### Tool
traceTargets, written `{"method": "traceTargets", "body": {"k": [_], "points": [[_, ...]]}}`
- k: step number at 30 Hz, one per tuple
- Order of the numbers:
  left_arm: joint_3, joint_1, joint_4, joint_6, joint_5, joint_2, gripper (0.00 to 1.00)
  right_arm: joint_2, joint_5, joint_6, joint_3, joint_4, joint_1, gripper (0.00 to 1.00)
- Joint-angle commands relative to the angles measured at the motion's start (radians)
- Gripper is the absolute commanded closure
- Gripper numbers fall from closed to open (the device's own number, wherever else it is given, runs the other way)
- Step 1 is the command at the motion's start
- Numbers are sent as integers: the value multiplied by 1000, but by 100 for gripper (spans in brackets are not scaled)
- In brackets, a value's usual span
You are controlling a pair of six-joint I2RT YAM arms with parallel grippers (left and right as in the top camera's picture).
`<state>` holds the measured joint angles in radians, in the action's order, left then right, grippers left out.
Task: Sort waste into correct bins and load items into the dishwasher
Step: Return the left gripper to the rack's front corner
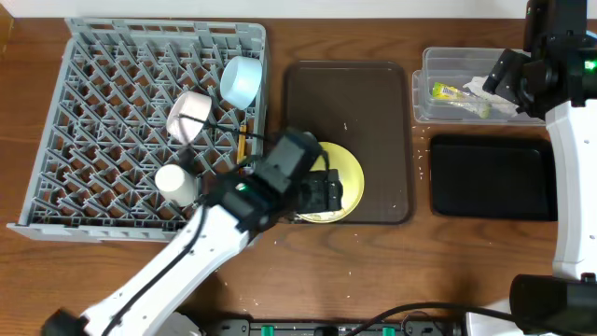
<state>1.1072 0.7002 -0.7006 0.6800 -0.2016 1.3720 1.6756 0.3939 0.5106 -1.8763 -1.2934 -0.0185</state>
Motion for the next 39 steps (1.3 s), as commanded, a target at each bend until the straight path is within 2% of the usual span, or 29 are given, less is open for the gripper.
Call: {"method": "traceTargets", "body": {"k": [1,4,13,20,26,32,39], "points": [[23,20,3,-71,38,54,11,-1,20,-11,3,-1,-1,1],[23,32,3,-112,39,93,11,-1,20,-11,3,-1,-1,1],[67,29,6,-112,53,63,11,-1,20,-11,3,-1,-1,1],[113,-34,-47,-112,273,-80,11,-1,20,-11,3,-1,-1,1],[113,-173,-188,-112,487,-216,11,-1,20,-11,3,-1,-1,1],[113,-371,-332,-111,510,-310,10,-1,20,-11,3,-1,-1,1],[113,-599,-410,-112,510,-342,10,-1,20,-11,3,-1,-1,1]]}}
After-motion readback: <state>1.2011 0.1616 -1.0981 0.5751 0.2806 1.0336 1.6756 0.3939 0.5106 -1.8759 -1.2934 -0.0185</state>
